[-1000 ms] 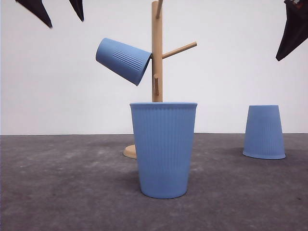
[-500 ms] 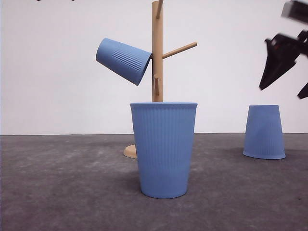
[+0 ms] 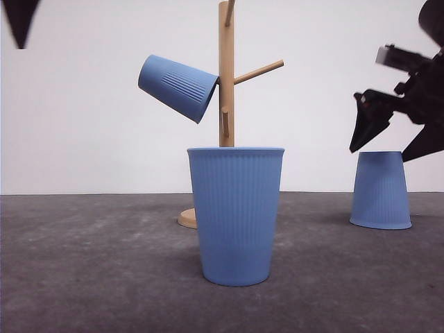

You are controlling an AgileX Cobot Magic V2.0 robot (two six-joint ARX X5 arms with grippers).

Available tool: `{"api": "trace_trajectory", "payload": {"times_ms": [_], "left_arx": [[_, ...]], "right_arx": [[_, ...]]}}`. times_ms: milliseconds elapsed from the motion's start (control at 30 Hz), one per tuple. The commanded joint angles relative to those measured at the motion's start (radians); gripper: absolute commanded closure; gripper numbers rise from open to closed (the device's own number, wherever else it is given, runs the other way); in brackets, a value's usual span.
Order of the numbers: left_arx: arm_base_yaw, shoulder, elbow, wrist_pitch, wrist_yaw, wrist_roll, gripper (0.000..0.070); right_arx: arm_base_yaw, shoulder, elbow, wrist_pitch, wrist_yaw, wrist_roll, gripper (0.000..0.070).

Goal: Place three cups

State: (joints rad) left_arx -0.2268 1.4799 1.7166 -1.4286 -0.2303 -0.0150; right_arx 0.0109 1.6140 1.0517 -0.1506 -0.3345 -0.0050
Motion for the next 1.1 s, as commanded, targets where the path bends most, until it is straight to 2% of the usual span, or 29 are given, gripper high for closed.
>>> {"api": "trace_trajectory", "payload": {"times_ms": [0, 167, 300, 433, 567, 733, 933, 1067], "left_arx": [[-0.003, -0.034, -0.046, -0.03, 0.022, -0.024, 0.0146], [-0.003, -0.186, -0.188, 0.072, 0.187, -0.022, 0.0146], [-0.003, -0.266, -0.242, 0.088, 0.194, -0.013, 0.0147], [-0.003, -0.315, -0.284, 0.073, 0.2, -0.012, 0.0147], [-0.003, -0.354, -0.341, 0.062, 0.201, -0.012, 0.0147], [-0.002, -0.377, -0.408, 0.082, 0.201, -0.01, 0.0146], [-0.005, -0.377, -0.47, 0.149, 0.203, 0.0, 0.0147], [-0.004, -0.374, -0.49, 0.196, 0.203, 0.001, 0.0147]], "right_arx": [[0.002, 0.04, 0.034, 0.002, -0.002, -0.015, 0.004], [0.003, 0.089, 0.054, -0.008, -0.006, -0.017, 0.004], [0.008, 0.105, 0.054, -0.01, -0.006, -0.023, 0.0057], [0.014, 0.107, 0.054, -0.01, -0.006, -0.023, 0.0154], [0.021, 0.107, 0.054, -0.011, -0.005, -0.023, 0.0289], [0.026, 0.107, 0.054, -0.009, -0.006, -0.028, 0.0419], [0.016, 0.102, 0.082, -0.022, -0.044, -0.015, 0.0433], [-0.013, 0.096, 0.153, -0.057, -0.175, 0.038, 0.0433]]}}
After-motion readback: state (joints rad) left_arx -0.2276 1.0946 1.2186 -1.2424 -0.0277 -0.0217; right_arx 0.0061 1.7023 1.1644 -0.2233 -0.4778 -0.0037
